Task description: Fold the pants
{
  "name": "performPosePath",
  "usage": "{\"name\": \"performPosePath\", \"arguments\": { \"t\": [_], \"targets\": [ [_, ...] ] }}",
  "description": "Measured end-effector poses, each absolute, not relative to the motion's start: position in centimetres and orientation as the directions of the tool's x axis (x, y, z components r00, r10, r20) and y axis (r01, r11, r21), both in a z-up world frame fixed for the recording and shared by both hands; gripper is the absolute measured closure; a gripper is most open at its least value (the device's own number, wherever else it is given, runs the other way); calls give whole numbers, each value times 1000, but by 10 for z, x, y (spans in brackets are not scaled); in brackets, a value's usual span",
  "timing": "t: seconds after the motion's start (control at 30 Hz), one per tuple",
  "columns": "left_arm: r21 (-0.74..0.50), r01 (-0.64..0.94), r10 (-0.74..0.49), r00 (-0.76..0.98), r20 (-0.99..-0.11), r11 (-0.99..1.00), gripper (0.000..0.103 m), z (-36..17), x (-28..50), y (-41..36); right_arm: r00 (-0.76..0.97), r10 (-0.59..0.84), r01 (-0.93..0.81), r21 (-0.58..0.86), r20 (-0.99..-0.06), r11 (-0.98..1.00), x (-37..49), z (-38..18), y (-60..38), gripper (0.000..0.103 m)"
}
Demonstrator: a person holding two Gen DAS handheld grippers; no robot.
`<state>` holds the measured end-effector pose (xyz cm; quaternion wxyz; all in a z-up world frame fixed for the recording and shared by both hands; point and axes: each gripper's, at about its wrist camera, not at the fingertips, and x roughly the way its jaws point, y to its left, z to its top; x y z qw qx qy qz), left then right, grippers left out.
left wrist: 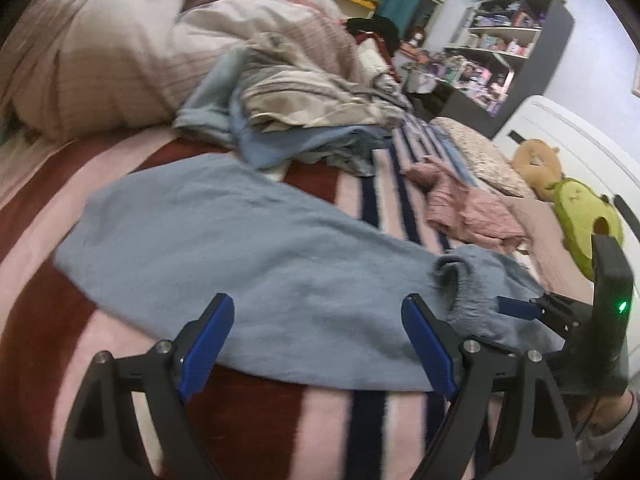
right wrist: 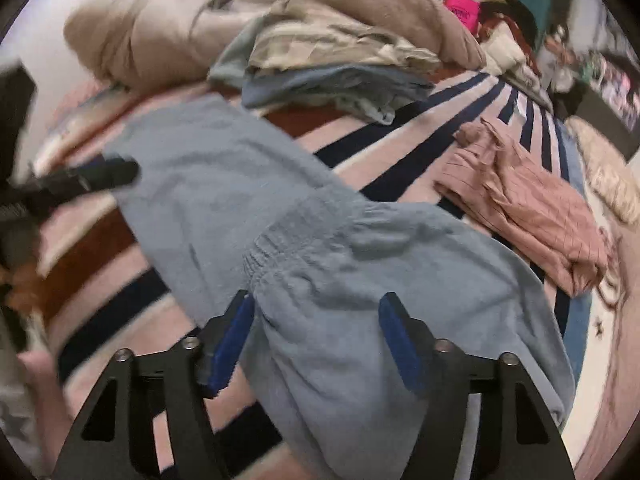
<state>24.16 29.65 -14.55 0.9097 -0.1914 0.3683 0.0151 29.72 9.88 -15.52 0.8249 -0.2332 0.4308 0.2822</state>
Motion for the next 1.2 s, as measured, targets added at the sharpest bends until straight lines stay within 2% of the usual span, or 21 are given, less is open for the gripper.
{"name": "performPosePath", "arguments": {
  "t": [0.07,0.13,0.2,0.23,0.27,0.43,0.57,0.7,0.8,0.83,0.9,0.93,0.97,1.0,1.07,1.2],
  "targets": [
    [-328,-220,-79,711,-699,919,19,-153,240,309,483,230,-652,-171,-845,739,300,-169,108,37],
    [-345,-269,-68,694,-717,899,19,-161,238,324,492,210,-644,-191,-845,741,300,-179,113,43],
    [-372,-302,-67,692,-719,878,19,-166,232,340,533,193,-618,-223,-824,754,301,-182,114,78],
    [-374,-319,-55,693,-719,871,19,-167,227,347,555,183,-591,-230,-812,773,303,-181,112,85],
    [-368,-331,-41,693,-720,869,19,-167,224,351,569,180,-569,-226,-803,790,303,-177,111,97],
    [-337,-410,32,674,-738,848,19,-173,208,376,591,280,-547,-120,-756,829,310,-133,102,98],
    [-435,-404,-39,695,-718,805,18,-180,201,393,598,358,-567,-62,-717,821,307,-103,107,98],
    [-467,-396,-69,700,-710,790,15,-183,203,397,473,451,-633,64,-757,772,309,-119,126,97],
    [-496,-379,-102,707,-700,781,8,-185,208,398,449,450,-675,37,-772,737,303,-141,148,97],
    [-506,-369,-115,710,-695,780,7,-185,209,398,434,455,-680,49,-777,731,304,-147,153,97],
    [-517,-361,-131,710,-692,776,5,-186,215,399,370,416,-688,55,-831,723,310,-167,166,87],
    [-524,-356,-139,711,-689,773,5,-186,217,400,351,394,-690,50,-850,722,311,-175,169,87],
    [-539,-349,-154,715,-682,767,5,-187,220,401,347,384,-697,39,-856,716,311,-179,171,80],
    [-553,-346,-165,719,-676,758,5,-188,222,402,351,392,-703,37,-851,710,309,-177,171,62],
    [-578,-344,-179,728,-662,740,6,-189,229,404,324,436,-708,90,-840,700,304,-170,164,33],
    [-590,-359,-170,736,-656,723,6,-191,244,403,345,484,-699,124,-804,704,281,-149,135,33]
  ]
}}
